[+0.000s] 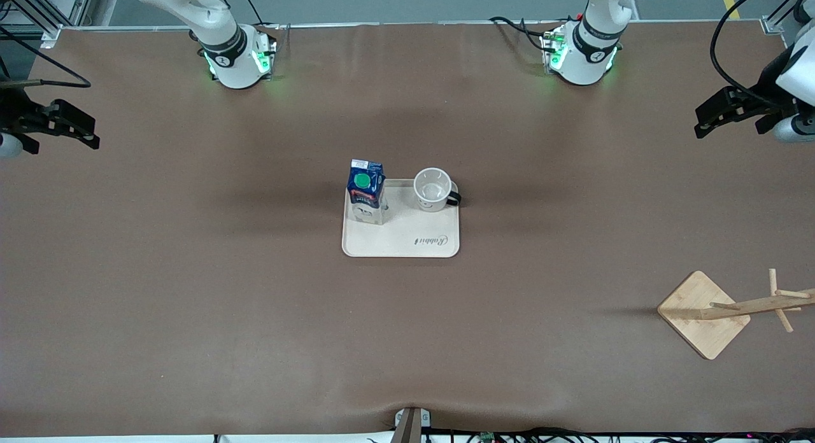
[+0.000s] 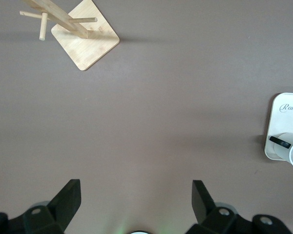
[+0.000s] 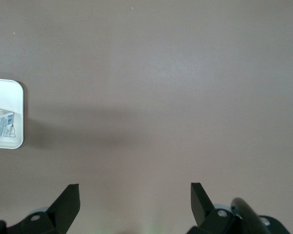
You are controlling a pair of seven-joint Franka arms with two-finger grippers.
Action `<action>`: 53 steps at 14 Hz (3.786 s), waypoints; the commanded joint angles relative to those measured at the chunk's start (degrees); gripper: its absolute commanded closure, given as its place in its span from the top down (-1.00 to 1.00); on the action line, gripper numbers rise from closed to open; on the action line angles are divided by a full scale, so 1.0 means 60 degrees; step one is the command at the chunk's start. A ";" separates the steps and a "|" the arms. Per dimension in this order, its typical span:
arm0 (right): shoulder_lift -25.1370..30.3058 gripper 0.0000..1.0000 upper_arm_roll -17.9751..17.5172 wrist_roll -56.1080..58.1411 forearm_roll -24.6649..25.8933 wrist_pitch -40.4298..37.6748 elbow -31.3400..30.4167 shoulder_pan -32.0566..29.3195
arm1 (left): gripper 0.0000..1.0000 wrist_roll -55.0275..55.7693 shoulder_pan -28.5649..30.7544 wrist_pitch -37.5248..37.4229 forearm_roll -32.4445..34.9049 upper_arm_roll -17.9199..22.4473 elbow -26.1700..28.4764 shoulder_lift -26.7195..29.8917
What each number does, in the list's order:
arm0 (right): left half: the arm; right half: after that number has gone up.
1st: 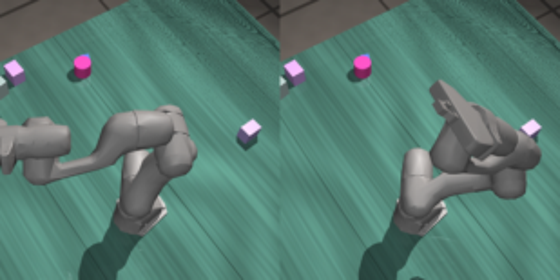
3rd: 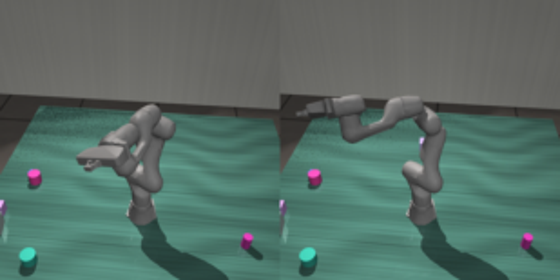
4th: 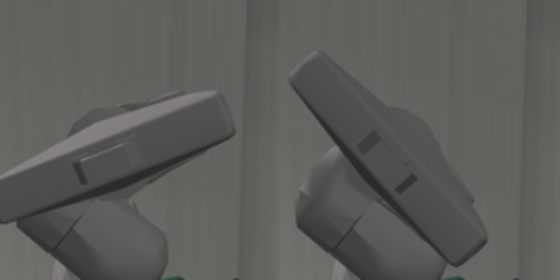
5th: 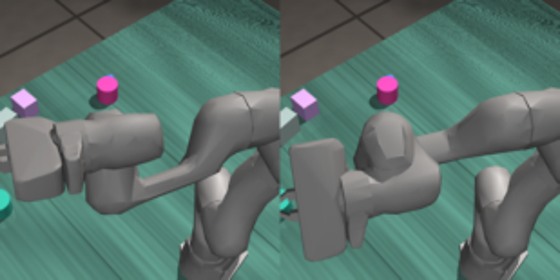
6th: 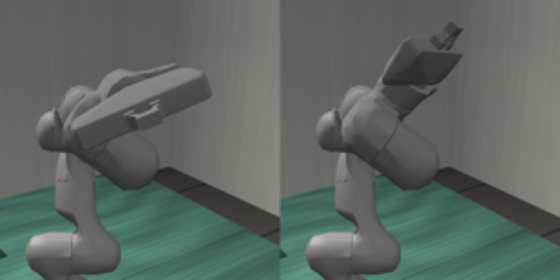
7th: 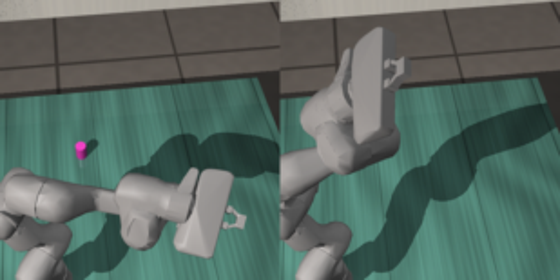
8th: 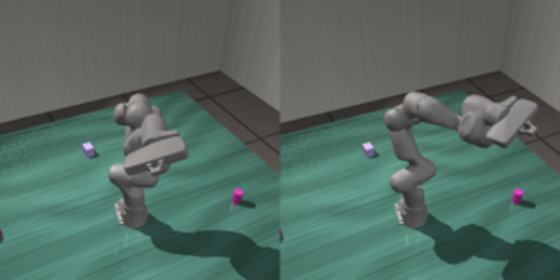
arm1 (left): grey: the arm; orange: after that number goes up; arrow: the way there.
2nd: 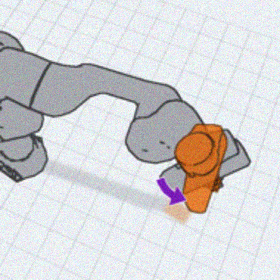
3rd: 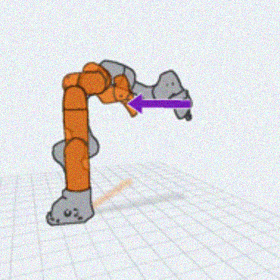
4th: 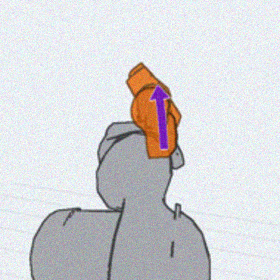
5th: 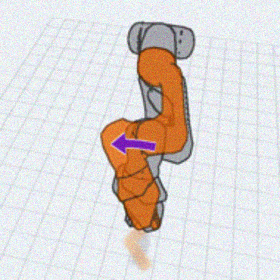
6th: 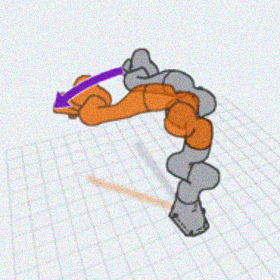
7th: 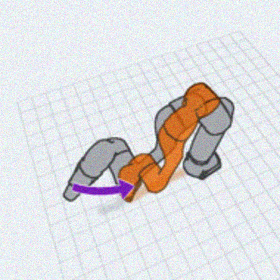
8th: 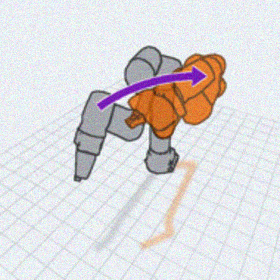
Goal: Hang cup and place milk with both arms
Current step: 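Move the left gripper from rest toward the white mug on the tray, then lower the left gripper and grasp the white mug by its rim, then carry the mug toward the wooden stand while the right gripper grasps the milk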
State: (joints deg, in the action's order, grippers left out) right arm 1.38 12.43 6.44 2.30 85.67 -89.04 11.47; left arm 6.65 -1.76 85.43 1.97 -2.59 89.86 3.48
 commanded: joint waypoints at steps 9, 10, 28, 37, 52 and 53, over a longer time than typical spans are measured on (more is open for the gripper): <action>-0.0391 1.00 -0.2027 0.0084 0.0071 -0.0508 0.0660 -0.2057 | 1.00 0.1873 -0.0205 0.0044 -0.0122 -0.0577 -0.0153 -0.0317; -0.0391 1.00 -0.2027 0.0099 0.0071 -0.0508 0.0660 -0.2057 | 1.00 0.2634 -0.0205 0.0145 -0.0123 -0.0912 -0.0022 -0.0317; -0.1050 1.00 -0.2042 0.0114 0.0027 -0.0362 0.0660 -0.1735 | 1.00 1.3535 -0.0613 0.4906 0.0533 -0.5837 0.3700 -0.2101; -0.1562 1.00 -0.2057 0.0099 -0.0075 -0.0159 0.0675 -0.1662 | 1.00 1.7271 -0.1727 0.7206 0.2218 -0.5837 0.3452 -0.4870; -0.2236 1.00 -0.2042 -0.1494 -0.1948 0.0268 0.0572 -0.0755 | -1.00 1.8770 -0.1802 0.7676 0.3349 -0.5749 0.2456 -0.6528; -0.2338 1.00 -0.2042 -0.1860 -0.2284 0.0268 0.0572 -0.0623 | -1.00 1.8755 -0.1758 0.7574 0.3364 -0.5735 0.2354 -0.6441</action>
State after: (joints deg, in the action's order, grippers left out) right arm -11.30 -0.02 -0.36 -8.59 87.57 -86.51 5.94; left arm 118.11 -12.66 131.48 20.60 -37.05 105.58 -35.17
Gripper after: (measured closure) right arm 0.000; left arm 0.934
